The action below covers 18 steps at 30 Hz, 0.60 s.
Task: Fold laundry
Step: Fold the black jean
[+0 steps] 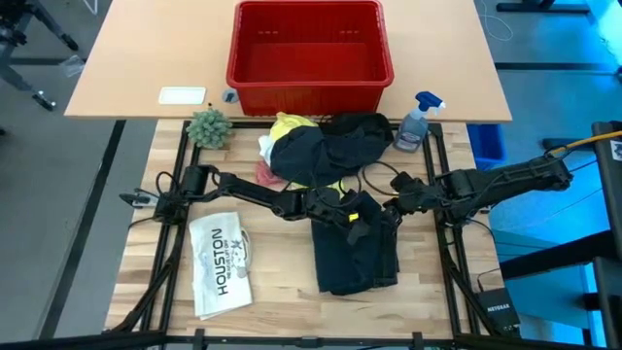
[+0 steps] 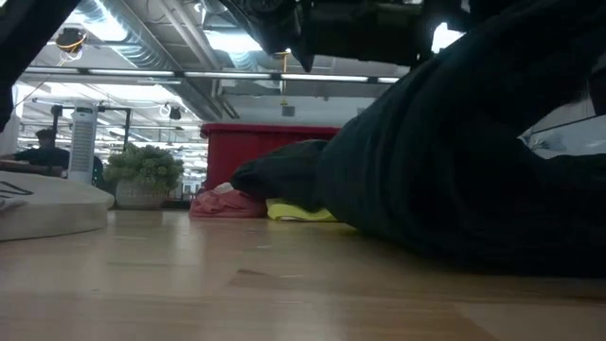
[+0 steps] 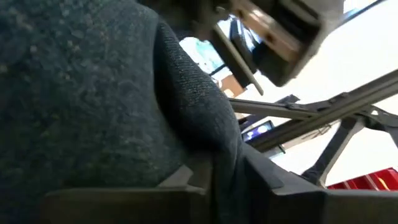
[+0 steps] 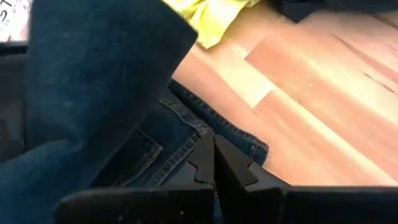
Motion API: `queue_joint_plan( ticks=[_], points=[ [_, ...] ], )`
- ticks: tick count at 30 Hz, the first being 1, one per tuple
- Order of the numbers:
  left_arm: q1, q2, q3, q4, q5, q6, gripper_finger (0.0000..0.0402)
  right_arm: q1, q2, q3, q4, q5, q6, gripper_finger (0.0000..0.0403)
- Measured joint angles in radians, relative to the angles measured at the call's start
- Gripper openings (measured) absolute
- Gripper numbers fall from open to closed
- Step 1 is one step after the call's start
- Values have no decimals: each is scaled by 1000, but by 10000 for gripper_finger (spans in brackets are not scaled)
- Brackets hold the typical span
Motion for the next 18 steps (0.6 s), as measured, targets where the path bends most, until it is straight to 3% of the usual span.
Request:
queue_joint_plan(
  ticks=[9, 18],
  points=[
    [-12, 0, 1, 83, 4, 52, 162, 0, -24, 0, -37, 32, 5, 0],
    [-12, -1, 5, 104, 59, 51, 208, 0, -100, 0, -101, 95, 51, 0]
  ],
)
